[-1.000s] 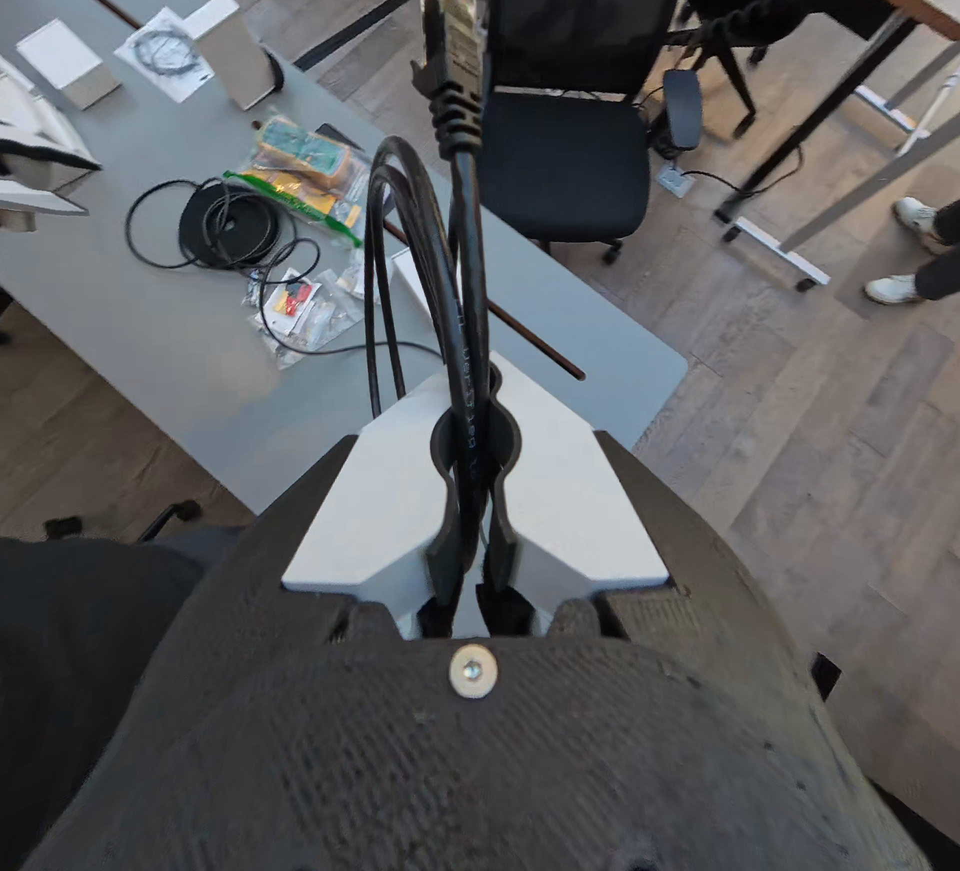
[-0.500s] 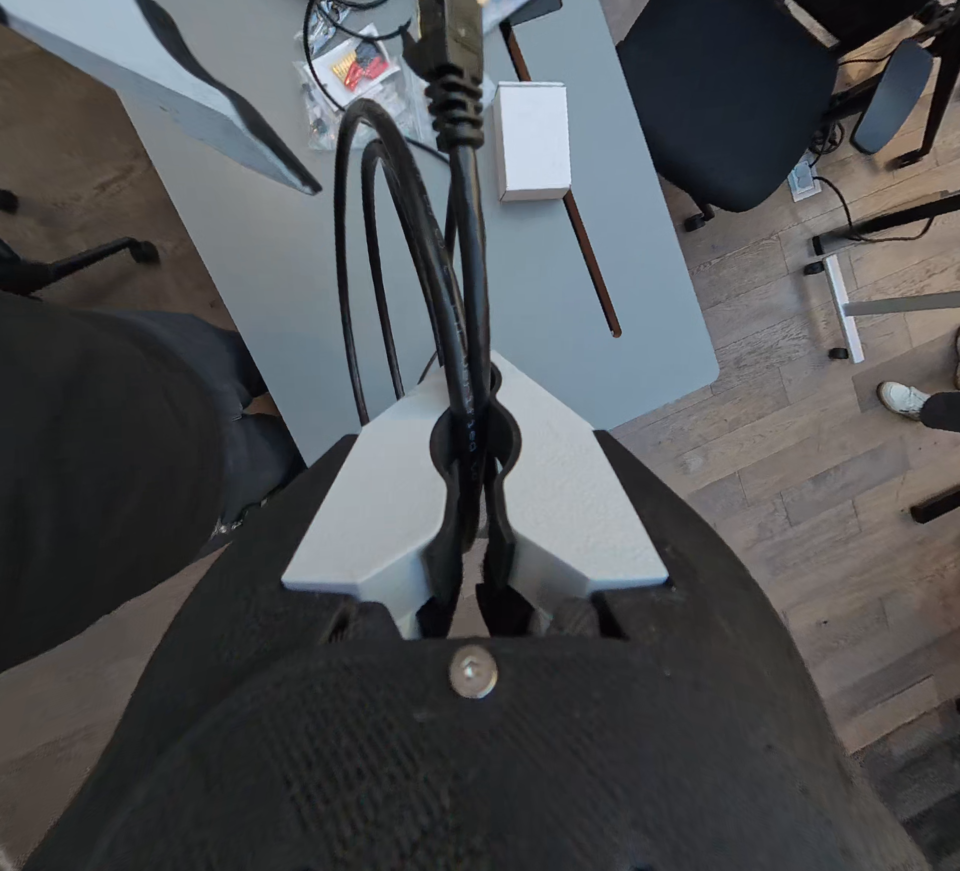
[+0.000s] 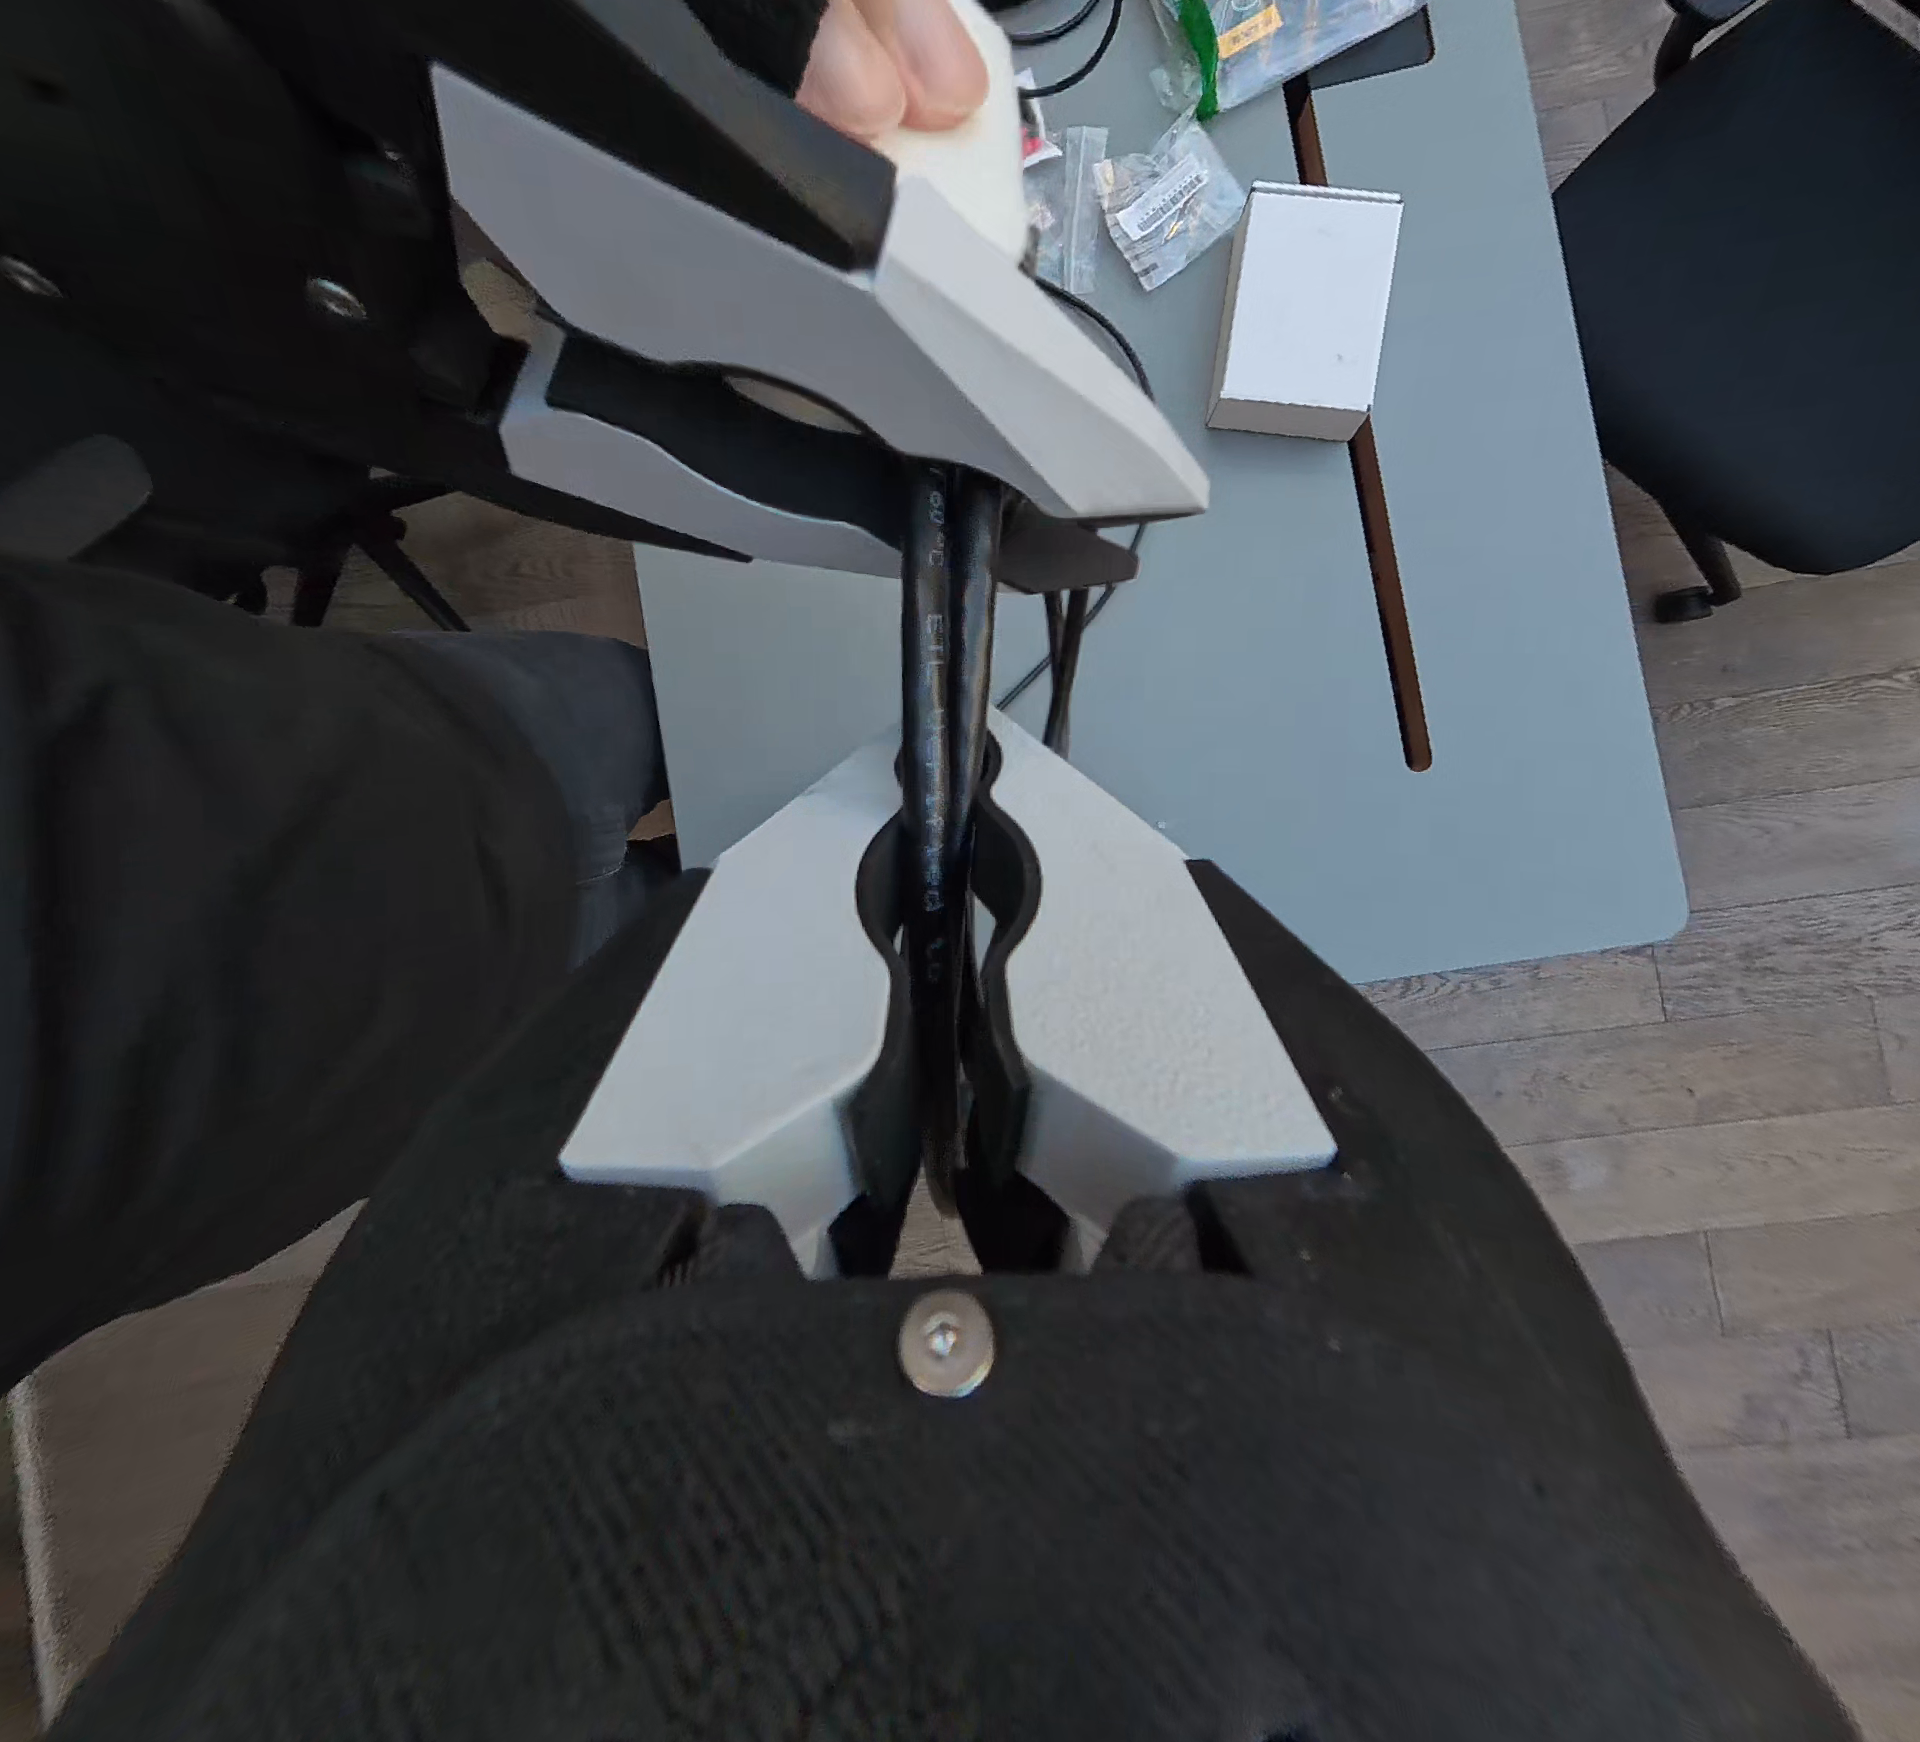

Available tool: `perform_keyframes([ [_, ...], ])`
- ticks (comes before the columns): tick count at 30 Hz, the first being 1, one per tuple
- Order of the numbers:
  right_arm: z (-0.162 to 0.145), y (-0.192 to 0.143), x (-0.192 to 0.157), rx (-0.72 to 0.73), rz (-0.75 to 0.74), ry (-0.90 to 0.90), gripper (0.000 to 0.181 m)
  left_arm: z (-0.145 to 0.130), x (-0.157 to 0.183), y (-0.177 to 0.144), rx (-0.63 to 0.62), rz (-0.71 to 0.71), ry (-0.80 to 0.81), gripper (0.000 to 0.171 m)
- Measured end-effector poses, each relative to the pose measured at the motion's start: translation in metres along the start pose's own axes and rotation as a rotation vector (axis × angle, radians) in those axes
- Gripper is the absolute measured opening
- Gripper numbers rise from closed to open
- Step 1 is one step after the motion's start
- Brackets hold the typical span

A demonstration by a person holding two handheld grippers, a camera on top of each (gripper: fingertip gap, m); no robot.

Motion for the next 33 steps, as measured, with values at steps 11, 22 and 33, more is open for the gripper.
perform_keyframes([
  [11,0.009,-0.077,-0.03,0.539,0.275,-0.164,0.057,-0.041,-0.07,-0.032,0.374,0.083,-0.389,0.004],
  [22,0.02,-0.059,-0.086,0.981,0.351,-0.348,0.1,-0.081,-0.109,-0.052,0.79,-0.133,-0.575,0.004],
  [33,0.077,-0.028,-0.117,0.906,0.317,-0.384,0.076,-0.081,-0.094,0.006,0.714,-0.639,-0.861,0.004],
])
Point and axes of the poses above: each gripper's, where its closed fingertips meet, y out along the fingers, z out of its top, x = y × z across the jaws, the point moved 5 cm from there along -y, back along the fingers, and after that the axes turned 15 degrees about -x, right-handed, at the moved point
